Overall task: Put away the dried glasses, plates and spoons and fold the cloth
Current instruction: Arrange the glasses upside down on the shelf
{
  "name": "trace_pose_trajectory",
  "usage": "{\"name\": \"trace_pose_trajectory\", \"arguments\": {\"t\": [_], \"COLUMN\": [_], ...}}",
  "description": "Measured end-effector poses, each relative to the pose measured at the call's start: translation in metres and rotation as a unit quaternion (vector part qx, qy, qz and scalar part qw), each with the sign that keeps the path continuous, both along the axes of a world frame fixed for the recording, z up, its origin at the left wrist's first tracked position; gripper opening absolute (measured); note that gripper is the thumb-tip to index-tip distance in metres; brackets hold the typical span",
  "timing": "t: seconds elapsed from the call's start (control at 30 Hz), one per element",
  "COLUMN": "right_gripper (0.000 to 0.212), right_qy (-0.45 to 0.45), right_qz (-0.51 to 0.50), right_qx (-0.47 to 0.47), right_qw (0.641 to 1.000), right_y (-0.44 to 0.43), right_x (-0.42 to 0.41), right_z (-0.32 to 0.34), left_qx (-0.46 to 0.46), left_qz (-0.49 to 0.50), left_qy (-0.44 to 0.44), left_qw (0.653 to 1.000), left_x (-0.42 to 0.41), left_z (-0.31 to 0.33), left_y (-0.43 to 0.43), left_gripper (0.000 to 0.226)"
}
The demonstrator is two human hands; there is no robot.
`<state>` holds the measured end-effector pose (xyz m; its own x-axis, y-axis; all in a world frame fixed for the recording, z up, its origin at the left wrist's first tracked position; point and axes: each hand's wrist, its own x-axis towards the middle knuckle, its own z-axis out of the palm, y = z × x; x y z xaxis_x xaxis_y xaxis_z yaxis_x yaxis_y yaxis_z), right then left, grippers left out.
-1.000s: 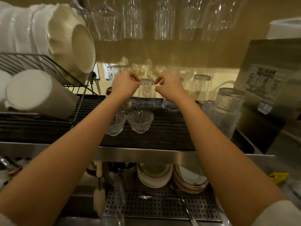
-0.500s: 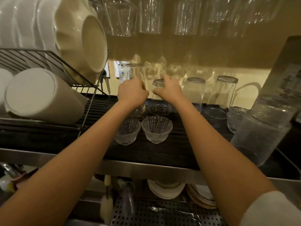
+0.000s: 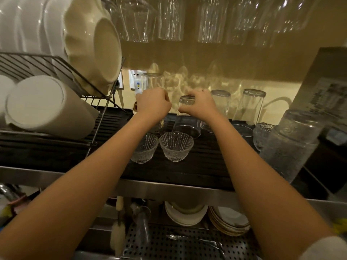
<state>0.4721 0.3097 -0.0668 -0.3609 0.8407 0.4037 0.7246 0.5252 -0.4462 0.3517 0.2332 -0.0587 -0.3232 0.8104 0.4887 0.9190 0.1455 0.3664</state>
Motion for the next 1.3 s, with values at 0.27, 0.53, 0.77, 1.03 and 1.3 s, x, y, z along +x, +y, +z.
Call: {"name": "trace_pose_trajectory", "arguments": {"t": [0.27, 0.53, 0.77, 1.03, 1.3], "right_gripper": [0.051, 0.036, 0.050, 0.052, 0.035], "right_qy": [-0.043, -0.048, -0.057, -0.054, -0.043], "right_qz": [-0.018, -0.082, -0.133, -0.141, -0.121], "right_qx": [-0.003, 0.011, 0.024, 0.020, 0.073], "right_qw": [0.999, 0.995, 0.989, 0.988, 0.989], "right_y": [-0.022, -0.048, -0.060, -0.066, -0.082], "right_x": [0.041, 0.073, 0.089, 0.091, 0.088], "right_z": [0.011, 0.013, 0.010, 0.007, 0.013], "left_qx": [0.027, -0.033, -0.034, -0.046, -0.025], "left_qz": [-0.140, -0.259, -0.292, -0.305, -0.273], "left_qy": [-0.083, -0.186, -0.228, -0.245, -0.265], "left_qw": [0.986, 0.947, 0.928, 0.919, 0.924], "left_x": [0.044, 0.077, 0.095, 0.098, 0.100], "left_z": [0.012, 0.008, 0.000, -0.003, 0.003], "left_y": [-0.011, -0.011, -0.007, -0.009, -0.025], "left_gripper": [0.020, 0.029, 0.026, 0.030, 0.023]}}
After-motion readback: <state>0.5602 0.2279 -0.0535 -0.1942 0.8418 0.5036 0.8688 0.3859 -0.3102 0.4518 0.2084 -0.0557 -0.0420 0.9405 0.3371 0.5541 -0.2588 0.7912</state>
